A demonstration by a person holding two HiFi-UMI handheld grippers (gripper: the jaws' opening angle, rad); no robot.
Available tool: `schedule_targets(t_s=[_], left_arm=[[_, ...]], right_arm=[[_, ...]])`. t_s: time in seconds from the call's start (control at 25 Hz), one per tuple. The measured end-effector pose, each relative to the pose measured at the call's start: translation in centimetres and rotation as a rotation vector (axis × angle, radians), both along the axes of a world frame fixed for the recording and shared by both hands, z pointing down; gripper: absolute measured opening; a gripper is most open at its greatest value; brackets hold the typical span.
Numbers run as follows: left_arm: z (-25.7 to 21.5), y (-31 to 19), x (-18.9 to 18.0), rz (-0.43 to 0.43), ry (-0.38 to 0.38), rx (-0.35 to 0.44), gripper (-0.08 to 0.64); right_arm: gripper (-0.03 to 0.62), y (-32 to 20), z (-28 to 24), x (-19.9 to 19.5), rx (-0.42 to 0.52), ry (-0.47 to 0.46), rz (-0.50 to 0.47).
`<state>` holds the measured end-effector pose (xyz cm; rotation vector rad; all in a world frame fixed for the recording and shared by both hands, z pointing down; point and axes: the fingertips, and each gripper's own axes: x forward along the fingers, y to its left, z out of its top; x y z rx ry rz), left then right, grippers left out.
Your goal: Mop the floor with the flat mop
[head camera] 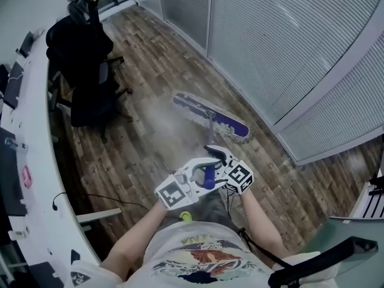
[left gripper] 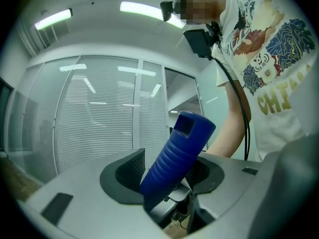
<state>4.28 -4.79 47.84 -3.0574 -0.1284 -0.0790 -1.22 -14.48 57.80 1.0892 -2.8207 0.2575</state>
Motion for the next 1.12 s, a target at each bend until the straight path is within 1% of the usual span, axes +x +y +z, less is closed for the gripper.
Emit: schedule_targets(t_s=[0.12,0.28,0.44,0.6,0.68,0.76,0.88,1.0,1.08,1.12], left_arm=[[0.2,5.0,-4.8,-0.004,-0.003,-0.002,0.200],[0.3,11.0,-9.4,-0.001,-0.024,0.000,0.204],[-1.0,15.1,-12.2,-0.045,0.024,-0.016,0.204],[-1.3,18.5,-13.6,-0.085,0.016,-0.028,0.204],[-1.5,20.6,-13.9,-0.113,0.026,-0.033,0.204],[-1.5,22.8,-13.8,-0.142,0.029,-0.036,0.204],[-1.2,26.6,-13.3,-0.171,0.009,-0.024,0.206],[-1.3,30.3,-12.8,-0.210,0.007,0.004,0.207],[-1.2,32.6,-12.4,-0.245,0.004,0.000,0.207],[-1.3,33.8,-12.3,-0.265,0.014,-0.004,0.207]], right_arm=[[0.235,5.0,0.2,-4.8,-0.001,-0.001,0.004],[0.235,11.0,0.3,-9.5,-0.014,-0.009,0.002],[0.235,15.5,-0.6,-12.5,-0.011,-0.028,-0.018],[0.235,19.2,-1.0,-14.2,-0.017,-0.029,-0.044],[0.235,21.5,-1.1,-14.6,-0.015,-0.037,-0.057],[0.236,23.8,-1.1,-14.7,-0.012,-0.042,-0.074],[0.236,27.7,-0.9,-14.6,-0.013,-0.034,-0.118],[0.236,31.6,-1.2,-14.4,-0.003,-0.069,-0.133],[0.238,34.3,-1.3,-14.2,-0.009,-0.076,-0.158],[0.238,35.6,-1.2,-14.2,-0.014,-0.075,-0.177]])
